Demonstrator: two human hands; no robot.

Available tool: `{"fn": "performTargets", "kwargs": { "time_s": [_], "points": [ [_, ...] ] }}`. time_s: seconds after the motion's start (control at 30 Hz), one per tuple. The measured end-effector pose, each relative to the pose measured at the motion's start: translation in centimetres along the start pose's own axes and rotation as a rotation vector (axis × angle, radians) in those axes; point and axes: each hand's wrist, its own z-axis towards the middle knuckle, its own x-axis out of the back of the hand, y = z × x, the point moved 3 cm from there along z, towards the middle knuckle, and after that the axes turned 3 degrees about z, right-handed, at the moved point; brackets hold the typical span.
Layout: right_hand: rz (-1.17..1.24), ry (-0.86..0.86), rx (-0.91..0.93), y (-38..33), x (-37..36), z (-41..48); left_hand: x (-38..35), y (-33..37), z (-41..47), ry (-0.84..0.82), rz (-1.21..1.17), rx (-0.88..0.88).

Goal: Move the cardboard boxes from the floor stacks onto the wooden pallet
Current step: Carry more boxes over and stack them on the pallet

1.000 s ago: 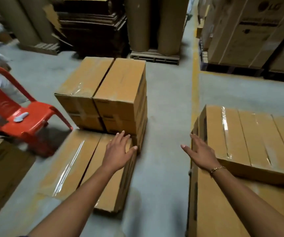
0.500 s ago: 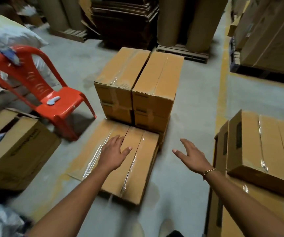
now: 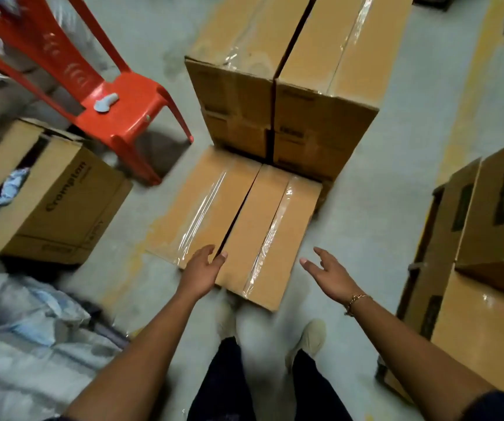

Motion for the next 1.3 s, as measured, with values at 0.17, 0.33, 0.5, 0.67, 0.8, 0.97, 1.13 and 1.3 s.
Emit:
{"fn": "performTargets", "kwargs": {
  "time_s": [0.17,0.33,0.5,0.67,0.8,0.97,1.13,1.3],
  "points": [
    [0.146,0.039,-0.167,3.2,-6.6,5.8,-2.7,-4.6,7.4,-0.127,0.003,0.061],
    [0.296,0.142,-0.315,7.3,-12.8,13.0,-7.0,-8.3,16.8,-0.224,0.022,0.068],
    [0.391,0.274,-0.39,11.4,-17.0,18.8,-12.6,-13.3,24.7,-0.22,0.092,0.019],
    [0.505,0.345,-0.427,14.4,-18.7,21.9,-13.7,-12.5,24.7,-0.059,0.196,-0.014],
    [0.557,0.371,-0.468,16.3,-19.4,23.4,-14.8,-12.4,25.1,0.022,0.377,-0.127],
    [0.589,0.364,-0.428,17.9,-19.5,24.9,-16.2,-12.0,27.1,0.135,0.478,-0.057],
    [0.648,0.361,-0.37,18.9,-19.5,26.2,-17.7,-11.6,28.0,0.231,0.466,-0.022],
    [0.712,0.402,-0.335,18.0,-19.0,24.1,-17.1,-12.0,26.2,0.22,0.368,-0.09]
  ]
}}
